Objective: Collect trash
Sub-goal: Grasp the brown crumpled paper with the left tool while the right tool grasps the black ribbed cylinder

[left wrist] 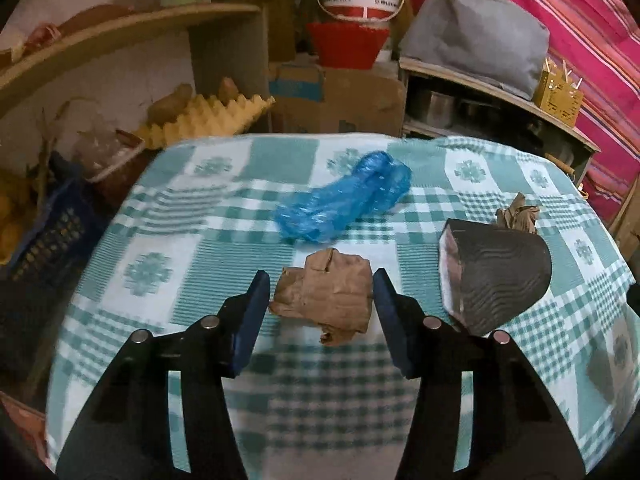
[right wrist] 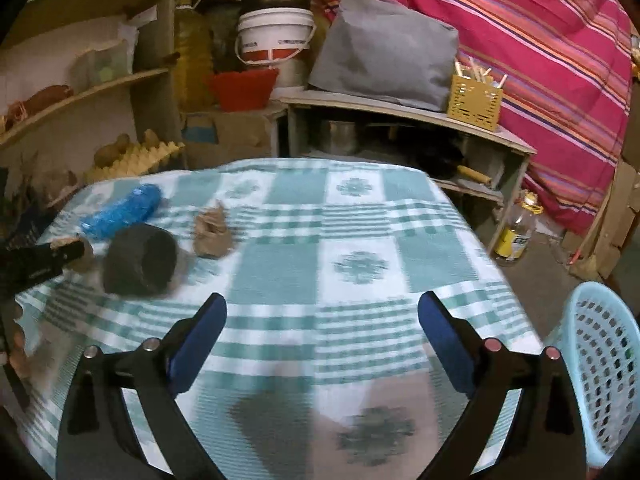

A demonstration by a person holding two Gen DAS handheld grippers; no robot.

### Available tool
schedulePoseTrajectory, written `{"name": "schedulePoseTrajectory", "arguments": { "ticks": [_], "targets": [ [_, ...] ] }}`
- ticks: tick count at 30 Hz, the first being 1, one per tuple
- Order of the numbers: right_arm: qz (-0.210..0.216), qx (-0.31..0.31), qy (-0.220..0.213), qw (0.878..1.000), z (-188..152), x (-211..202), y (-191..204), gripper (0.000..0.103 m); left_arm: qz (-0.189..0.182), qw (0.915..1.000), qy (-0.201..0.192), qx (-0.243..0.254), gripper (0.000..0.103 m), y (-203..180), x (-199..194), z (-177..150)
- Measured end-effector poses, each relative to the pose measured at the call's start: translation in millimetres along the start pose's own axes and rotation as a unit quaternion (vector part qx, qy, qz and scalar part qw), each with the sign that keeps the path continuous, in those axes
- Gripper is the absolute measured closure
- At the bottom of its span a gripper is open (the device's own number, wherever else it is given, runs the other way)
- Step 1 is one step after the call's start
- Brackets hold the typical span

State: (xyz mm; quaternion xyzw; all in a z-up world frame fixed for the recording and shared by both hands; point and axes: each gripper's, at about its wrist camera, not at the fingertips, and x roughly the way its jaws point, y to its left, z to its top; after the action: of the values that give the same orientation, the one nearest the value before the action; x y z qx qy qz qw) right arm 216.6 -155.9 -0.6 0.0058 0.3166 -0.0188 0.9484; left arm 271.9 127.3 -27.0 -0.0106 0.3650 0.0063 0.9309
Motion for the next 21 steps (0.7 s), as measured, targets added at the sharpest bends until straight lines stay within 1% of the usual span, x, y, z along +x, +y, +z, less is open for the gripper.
{"name": "schedulePoseTrajectory", "arguments": {
  "ticks": [4,8,12,16,21],
  "targets": [
    [0.022,-0.019,0.003,1.0,3,5,48,0.005,0.015,0.9997,-0.002,-0.016,0.051,25,-14,-6],
    [0.028,-0.036,0.019,0.999,3,18,87,0.005,0.026,0.9993,-0.016,-0.022,0.051,46,-27,-12],
    [0.029,-0.043,0.033,0.998,3,29,123,0.005,0.039,0.9985,-0.029,-0.024,0.051,63,-32,-14],
    [0.018,-0.051,0.043,0.998,6,42,146,0.005,0.055,0.9976,-0.034,-0.025,0.051,73,-32,-13],
    [0.005,-0.044,0.069,0.997,10,60,158,0.005,0.055,0.9974,-0.04,-0.023,0.051,76,-32,-12]
  ]
}}
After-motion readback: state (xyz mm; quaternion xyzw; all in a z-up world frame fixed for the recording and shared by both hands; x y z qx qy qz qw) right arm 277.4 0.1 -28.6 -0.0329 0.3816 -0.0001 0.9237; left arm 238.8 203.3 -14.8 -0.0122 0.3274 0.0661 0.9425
